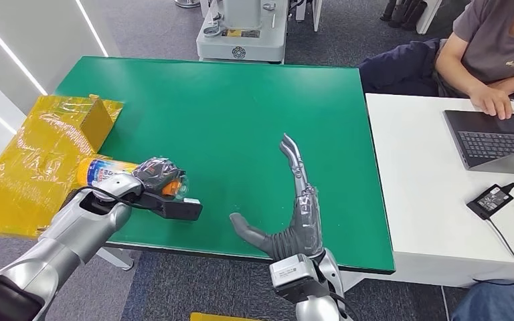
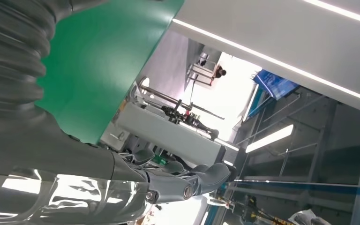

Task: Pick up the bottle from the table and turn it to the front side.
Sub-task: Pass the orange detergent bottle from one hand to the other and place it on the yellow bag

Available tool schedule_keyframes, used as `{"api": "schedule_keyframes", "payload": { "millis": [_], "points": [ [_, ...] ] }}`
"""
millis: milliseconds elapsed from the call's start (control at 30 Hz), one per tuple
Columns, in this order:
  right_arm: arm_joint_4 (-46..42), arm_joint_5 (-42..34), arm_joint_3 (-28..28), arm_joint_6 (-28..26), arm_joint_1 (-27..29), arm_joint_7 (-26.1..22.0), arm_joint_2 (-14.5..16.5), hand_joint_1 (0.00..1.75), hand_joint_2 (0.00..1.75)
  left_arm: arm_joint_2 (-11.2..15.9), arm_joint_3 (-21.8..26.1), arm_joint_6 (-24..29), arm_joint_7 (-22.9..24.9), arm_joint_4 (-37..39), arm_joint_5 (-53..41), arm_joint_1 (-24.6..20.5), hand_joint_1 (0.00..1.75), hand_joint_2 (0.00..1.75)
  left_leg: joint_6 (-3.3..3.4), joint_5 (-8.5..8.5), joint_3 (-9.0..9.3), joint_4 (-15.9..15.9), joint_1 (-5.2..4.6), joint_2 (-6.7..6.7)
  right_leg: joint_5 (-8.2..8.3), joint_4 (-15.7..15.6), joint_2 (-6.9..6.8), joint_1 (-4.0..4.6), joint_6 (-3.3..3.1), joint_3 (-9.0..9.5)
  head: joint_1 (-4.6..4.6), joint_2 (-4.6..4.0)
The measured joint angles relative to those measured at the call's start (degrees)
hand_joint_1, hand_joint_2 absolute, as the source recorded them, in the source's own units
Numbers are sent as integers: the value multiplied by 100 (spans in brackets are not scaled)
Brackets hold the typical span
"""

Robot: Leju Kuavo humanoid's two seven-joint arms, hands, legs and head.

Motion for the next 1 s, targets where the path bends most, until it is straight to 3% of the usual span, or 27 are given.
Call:
{"api": "schedule_keyframes", "payload": {
  "millis": [267, 1000],
  "points": [
    [146, -119, 48, 48, -141, -85, 0, 0, 175, 70, 0, 405, 2, 1, -293, -18, 175, 175, 0, 0, 0, 0, 0, 0, 0, 0, 0, 0, 0, 0, -1, 0],
    [280, -182, 68, 4, -255, -174, 0, 0, 175, 583, 0, 448, 47, 87, -402, 62, 175, 175, 0, 0, 0, -1, 1, 1, -1, 1, 2, 1, -1, -1, 0, 0]
  ]
}}
